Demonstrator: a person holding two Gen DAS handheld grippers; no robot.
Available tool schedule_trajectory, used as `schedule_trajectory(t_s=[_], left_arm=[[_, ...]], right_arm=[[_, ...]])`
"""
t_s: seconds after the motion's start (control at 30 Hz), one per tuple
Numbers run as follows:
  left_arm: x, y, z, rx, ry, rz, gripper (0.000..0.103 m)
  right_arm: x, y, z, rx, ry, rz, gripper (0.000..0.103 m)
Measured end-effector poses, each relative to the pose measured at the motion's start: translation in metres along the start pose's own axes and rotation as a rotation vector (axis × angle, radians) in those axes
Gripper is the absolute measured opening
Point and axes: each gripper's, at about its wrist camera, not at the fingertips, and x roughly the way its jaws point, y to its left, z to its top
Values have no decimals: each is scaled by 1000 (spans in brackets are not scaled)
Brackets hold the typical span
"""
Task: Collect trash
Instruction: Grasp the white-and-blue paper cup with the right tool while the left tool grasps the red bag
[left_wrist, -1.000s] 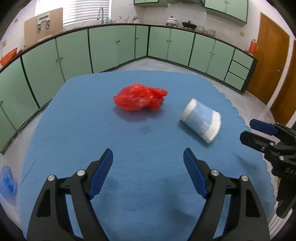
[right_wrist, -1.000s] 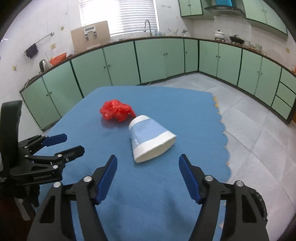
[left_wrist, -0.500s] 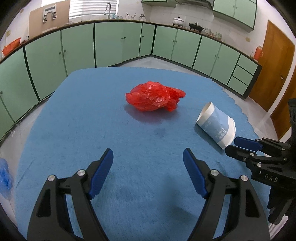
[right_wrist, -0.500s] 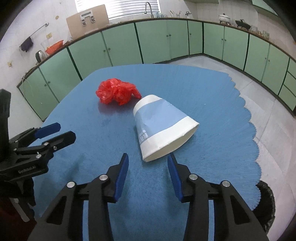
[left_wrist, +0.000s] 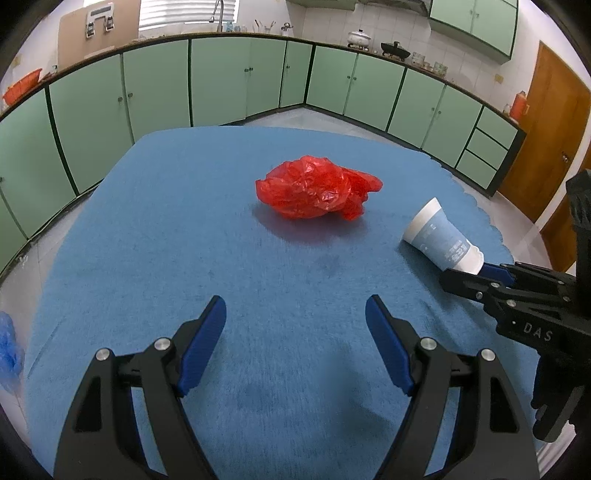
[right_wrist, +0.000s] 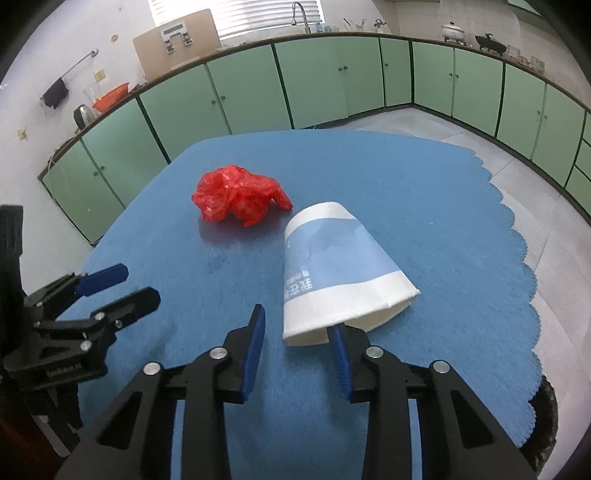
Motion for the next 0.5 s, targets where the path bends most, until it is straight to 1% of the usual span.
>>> schedule_trajectory(t_s=[0.1, 0.17, 0.23, 0.37, 0.5], left_arm=[[3, -1, 1, 3, 5, -2, 75], [5, -1, 2, 4, 7, -4, 75], [7, -2, 5, 5, 7, -6, 75], [15, -8, 15, 13, 5, -8, 75], [24, -14, 27, 27, -1, -6, 75]], right_arm=[[3, -1, 4, 2, 0, 0, 27], [3, -2, 6, 1, -8, 10, 18], [3, -2, 10, -6, -19, 12, 13], [2, -2, 16, -31, -41, -11, 8], [5, 1, 26, -72, -53, -44, 7]])
